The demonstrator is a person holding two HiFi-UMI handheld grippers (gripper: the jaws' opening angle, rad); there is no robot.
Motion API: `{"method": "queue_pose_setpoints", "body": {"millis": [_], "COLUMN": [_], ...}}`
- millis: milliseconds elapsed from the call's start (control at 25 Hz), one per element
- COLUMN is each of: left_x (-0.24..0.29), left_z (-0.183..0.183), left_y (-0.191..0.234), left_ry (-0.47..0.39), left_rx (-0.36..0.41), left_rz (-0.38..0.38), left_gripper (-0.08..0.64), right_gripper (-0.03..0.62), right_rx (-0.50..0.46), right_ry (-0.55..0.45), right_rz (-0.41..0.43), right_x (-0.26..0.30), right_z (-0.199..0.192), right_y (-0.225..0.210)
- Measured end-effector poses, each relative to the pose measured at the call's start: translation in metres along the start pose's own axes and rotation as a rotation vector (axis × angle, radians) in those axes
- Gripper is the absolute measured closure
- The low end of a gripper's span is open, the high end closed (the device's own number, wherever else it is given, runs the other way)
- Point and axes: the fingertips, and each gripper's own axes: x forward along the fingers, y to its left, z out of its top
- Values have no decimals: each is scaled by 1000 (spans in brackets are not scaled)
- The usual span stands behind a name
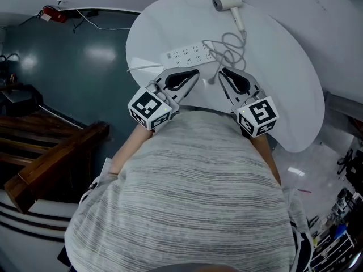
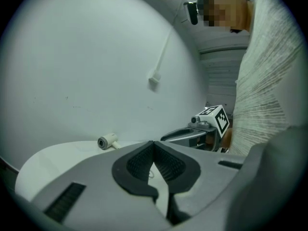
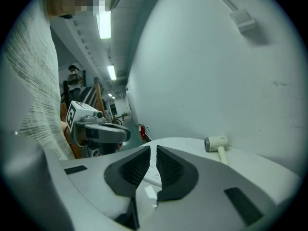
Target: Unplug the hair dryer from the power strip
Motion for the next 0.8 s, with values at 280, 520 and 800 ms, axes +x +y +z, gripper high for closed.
{"method": "queue_pose_setpoints", "body": {"millis": [280,520,800], "left_x": [-6,-5,-2], "left_z": [8,11,11], "left_y": [-17,-23,-22], "left_ry": [-25,-38,-38], "left_rx": [14,20,21], "left_rz": [-18,-10,10], "left_gripper": [554,554,554], "right_gripper": [566,568,568], "right_rx": [-50,-52,-62], "right_ry": [-105,-112,-109], "right_rz": [39,60,89], "right_x": [-15,-16,-14], "right_z": [24,26,27], "right_y": [13,17,17]}}
